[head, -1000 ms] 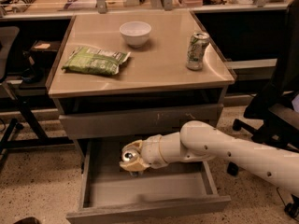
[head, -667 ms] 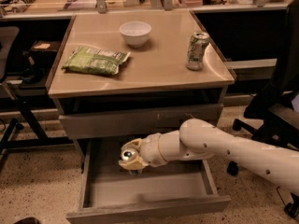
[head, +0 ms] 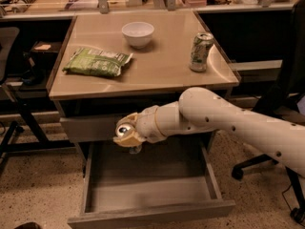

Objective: Pick redbull can from middle drawer and place on counter

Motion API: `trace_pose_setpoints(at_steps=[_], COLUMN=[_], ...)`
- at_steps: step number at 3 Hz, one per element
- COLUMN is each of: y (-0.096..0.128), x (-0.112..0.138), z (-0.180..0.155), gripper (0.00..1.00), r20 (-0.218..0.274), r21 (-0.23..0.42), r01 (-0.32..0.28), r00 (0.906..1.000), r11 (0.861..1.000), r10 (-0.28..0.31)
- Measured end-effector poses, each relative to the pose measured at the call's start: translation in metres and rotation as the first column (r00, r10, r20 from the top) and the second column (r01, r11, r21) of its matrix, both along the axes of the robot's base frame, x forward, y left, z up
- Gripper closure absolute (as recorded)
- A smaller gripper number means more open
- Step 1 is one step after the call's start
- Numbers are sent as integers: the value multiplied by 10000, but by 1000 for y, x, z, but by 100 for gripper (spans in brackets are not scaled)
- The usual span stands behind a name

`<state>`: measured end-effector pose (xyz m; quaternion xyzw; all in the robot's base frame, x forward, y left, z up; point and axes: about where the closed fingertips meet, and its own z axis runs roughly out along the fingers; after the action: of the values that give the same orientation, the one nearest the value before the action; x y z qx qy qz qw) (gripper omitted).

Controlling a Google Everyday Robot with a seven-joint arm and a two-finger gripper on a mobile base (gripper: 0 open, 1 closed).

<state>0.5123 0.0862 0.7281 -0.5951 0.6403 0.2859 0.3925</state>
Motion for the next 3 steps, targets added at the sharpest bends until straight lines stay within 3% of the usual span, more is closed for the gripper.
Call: trace_pose_setpoints(at_steps=[1, 2, 3], y=[1, 1, -20], x=[10, 10, 12], z=[51, 51, 88], gripper=[100, 100, 100], r20=[412, 415, 721], r21=[-544, -545, -681], r01=[30, 34, 462], r00=[9992, 9991, 9965], r11=[9985, 9985, 9966], r10=[-8, -11, -413])
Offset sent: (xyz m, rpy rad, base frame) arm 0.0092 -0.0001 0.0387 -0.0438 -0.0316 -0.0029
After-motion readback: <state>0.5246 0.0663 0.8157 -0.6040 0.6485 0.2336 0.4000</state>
